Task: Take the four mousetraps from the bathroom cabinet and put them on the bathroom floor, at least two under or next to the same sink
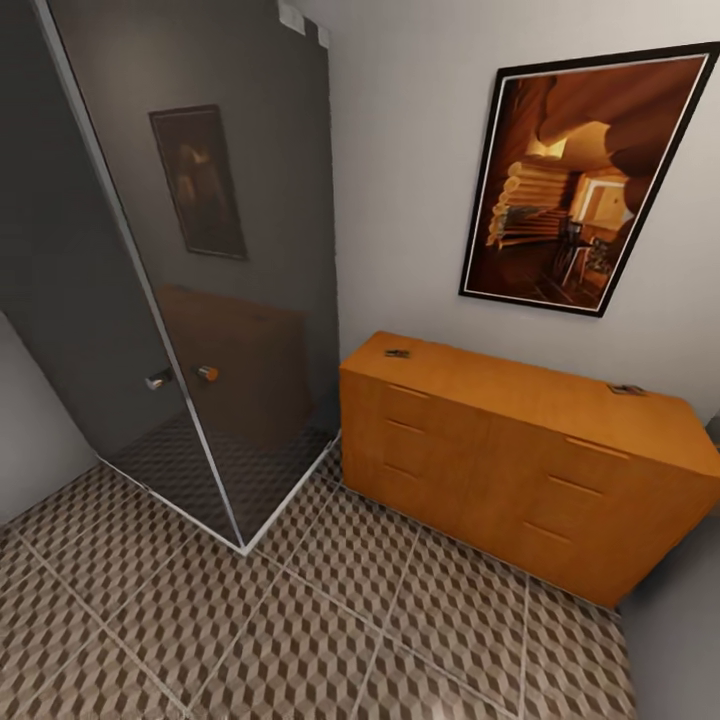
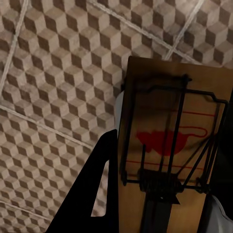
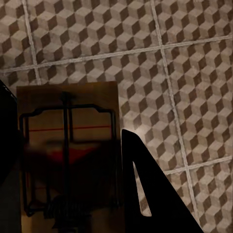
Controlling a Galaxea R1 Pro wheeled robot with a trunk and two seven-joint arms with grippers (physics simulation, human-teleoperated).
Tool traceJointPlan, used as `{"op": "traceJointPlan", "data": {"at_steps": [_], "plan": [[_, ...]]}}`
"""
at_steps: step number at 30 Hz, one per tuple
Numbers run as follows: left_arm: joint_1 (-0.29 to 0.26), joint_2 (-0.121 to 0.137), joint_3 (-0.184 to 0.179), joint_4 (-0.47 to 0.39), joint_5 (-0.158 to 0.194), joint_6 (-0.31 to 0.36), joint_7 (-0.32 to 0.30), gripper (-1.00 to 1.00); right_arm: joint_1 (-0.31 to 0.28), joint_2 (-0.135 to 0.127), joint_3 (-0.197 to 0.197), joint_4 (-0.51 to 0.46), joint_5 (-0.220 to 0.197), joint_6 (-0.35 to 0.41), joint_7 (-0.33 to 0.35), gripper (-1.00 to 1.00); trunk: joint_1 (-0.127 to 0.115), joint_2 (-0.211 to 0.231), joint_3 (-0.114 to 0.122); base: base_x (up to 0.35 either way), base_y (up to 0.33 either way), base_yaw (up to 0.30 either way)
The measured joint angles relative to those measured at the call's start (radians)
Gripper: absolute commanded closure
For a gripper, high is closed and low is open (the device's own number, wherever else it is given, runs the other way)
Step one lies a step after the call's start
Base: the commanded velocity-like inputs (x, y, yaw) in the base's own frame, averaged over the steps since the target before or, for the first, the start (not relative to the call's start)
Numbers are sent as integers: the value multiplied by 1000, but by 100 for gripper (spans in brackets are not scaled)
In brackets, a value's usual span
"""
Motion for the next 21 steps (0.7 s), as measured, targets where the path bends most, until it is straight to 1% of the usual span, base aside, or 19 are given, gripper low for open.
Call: {"op": "traceJointPlan", "data": {"at_steps": [21], "plan": [[0,0,0,0,-1,0,0,100,0,3,0,2,2,1,0,100,0,0,0,0,0,289]]}}
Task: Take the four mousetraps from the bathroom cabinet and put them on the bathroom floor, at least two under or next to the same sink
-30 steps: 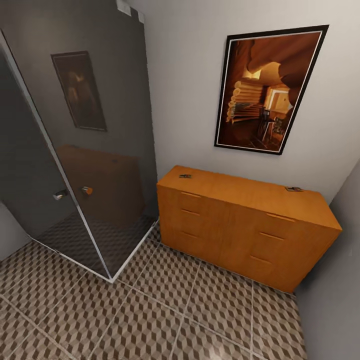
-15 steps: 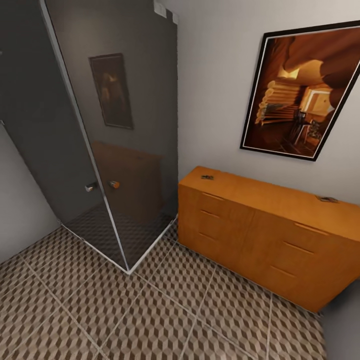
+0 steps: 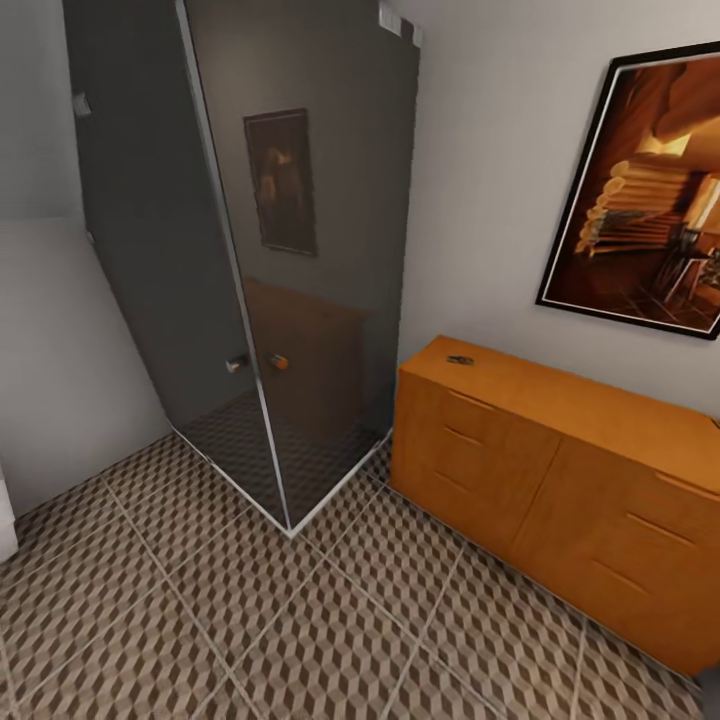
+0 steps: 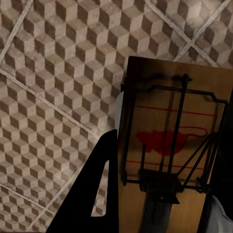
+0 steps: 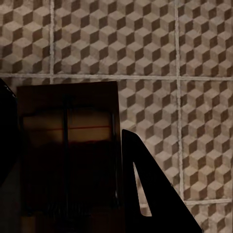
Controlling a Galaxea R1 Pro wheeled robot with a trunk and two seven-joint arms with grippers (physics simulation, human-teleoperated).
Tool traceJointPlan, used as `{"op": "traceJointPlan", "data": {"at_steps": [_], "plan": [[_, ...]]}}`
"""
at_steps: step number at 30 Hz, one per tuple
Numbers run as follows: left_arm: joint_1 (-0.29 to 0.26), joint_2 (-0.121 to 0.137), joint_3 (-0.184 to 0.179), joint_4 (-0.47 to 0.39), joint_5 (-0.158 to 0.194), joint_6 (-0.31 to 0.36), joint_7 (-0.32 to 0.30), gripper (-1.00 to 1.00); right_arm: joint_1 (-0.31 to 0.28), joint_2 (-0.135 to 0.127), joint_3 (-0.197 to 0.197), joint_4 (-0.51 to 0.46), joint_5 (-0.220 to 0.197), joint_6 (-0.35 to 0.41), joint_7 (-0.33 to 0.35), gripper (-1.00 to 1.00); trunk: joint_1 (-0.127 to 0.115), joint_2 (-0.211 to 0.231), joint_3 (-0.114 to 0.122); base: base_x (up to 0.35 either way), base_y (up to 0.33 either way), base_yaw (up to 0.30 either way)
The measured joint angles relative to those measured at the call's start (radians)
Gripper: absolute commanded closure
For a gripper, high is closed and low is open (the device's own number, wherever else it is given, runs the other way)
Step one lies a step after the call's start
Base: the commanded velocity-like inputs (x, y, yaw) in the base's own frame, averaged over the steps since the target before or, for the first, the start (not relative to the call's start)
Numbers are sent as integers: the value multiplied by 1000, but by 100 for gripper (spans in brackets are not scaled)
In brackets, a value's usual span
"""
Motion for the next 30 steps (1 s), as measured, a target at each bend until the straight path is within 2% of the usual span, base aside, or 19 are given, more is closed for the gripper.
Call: {"op": "traceJointPlan", "data": {"at_steps": [30], "plan": [[0,0,0,0,0,0,0,100,0,0,0,1,0,2,0,100,0,0,0,0,0,289]]}}
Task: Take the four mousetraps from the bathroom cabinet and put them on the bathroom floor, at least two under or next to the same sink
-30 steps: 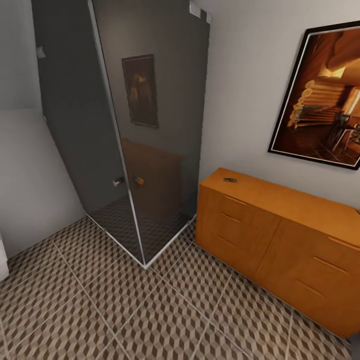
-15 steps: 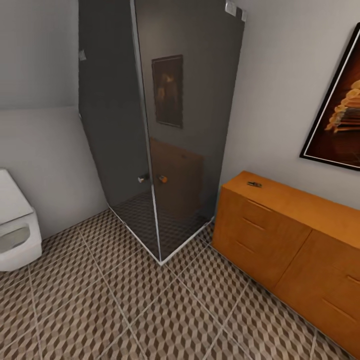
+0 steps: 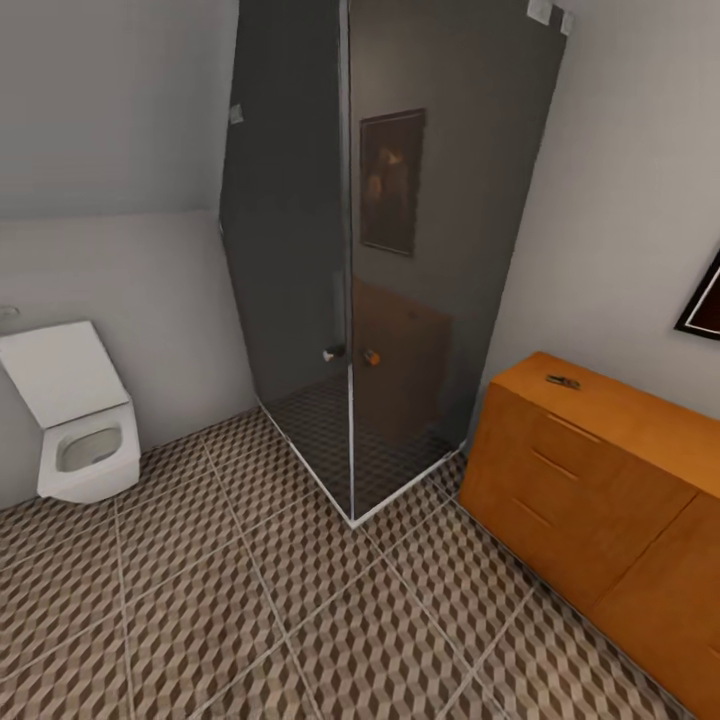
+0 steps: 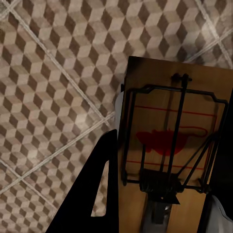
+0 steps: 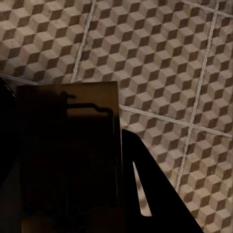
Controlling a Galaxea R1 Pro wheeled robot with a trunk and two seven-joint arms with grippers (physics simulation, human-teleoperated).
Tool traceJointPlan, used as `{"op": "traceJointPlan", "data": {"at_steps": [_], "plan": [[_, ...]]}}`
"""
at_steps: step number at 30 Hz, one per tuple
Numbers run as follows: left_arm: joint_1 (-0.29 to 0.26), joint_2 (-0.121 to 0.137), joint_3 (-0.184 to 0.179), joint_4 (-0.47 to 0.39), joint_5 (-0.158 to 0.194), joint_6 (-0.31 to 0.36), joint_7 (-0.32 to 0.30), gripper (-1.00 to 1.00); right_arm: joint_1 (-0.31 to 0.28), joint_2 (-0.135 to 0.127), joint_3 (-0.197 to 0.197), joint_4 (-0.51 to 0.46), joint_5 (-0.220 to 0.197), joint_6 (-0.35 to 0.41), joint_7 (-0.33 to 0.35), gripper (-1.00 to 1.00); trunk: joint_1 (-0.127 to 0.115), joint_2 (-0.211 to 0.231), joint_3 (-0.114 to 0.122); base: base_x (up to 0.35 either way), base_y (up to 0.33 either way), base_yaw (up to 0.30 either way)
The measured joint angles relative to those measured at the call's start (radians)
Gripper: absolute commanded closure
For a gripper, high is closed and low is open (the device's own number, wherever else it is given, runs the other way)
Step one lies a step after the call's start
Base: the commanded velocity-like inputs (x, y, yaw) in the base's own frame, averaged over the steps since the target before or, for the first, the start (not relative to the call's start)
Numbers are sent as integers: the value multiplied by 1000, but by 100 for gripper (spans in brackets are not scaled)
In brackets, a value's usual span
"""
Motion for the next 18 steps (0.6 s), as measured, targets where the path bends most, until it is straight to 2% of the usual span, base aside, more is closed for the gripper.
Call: {"op": "traceJointPlan", "data": {"at_steps": [18], "plan": [[0,0,0,0,0,0,0,100,0,0,0,0,0,0,0,100,0,0,0,0,0,289]]}}
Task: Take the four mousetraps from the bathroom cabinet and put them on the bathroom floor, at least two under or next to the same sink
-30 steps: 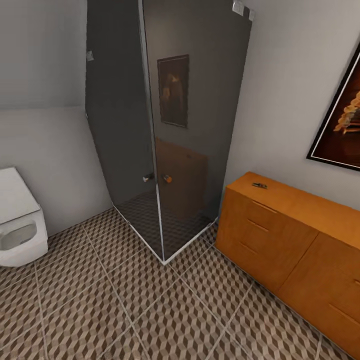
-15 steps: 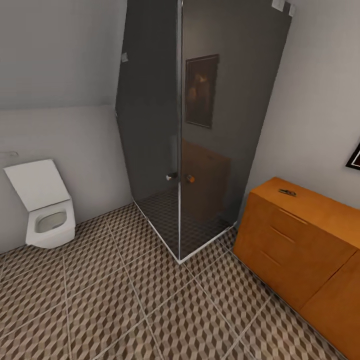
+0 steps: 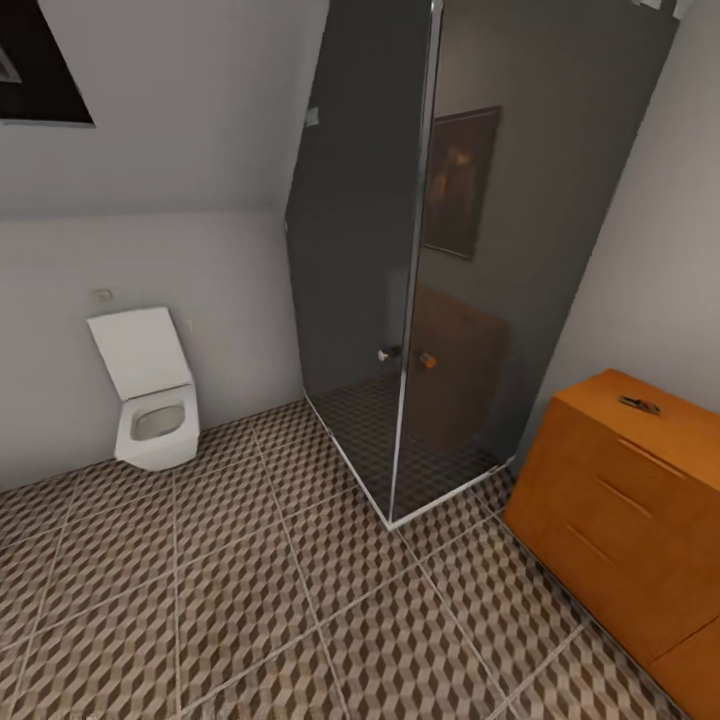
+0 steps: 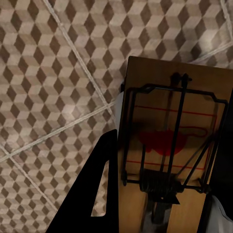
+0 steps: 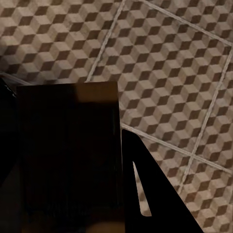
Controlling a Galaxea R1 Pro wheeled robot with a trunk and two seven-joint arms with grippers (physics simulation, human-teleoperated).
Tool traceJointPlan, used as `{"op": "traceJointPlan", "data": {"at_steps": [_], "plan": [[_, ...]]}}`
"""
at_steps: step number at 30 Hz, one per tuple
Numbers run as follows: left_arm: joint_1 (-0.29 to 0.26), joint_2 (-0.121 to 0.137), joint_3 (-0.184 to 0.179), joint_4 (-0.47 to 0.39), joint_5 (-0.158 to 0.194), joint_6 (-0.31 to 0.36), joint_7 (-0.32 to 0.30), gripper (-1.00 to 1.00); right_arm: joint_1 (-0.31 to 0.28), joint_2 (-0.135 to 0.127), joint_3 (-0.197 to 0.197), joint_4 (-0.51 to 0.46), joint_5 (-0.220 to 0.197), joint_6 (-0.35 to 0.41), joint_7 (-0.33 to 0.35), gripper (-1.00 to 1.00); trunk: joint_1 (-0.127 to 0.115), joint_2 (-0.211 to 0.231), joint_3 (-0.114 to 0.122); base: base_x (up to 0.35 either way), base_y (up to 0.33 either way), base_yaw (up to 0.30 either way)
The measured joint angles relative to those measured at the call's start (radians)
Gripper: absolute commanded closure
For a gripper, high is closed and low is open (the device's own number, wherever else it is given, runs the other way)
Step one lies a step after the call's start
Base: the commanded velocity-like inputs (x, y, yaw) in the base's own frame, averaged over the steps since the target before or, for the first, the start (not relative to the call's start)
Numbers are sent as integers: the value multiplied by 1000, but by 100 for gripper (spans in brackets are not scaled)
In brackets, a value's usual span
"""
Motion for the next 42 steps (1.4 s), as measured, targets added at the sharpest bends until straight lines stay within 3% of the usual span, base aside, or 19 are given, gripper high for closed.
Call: {"op": "traceJointPlan", "data": {"at_steps": [42], "plan": [[0,0,0,0,0,0,0,100,0,0,1,1,0,0,0,100,0,0,42,0,0,238]]}}
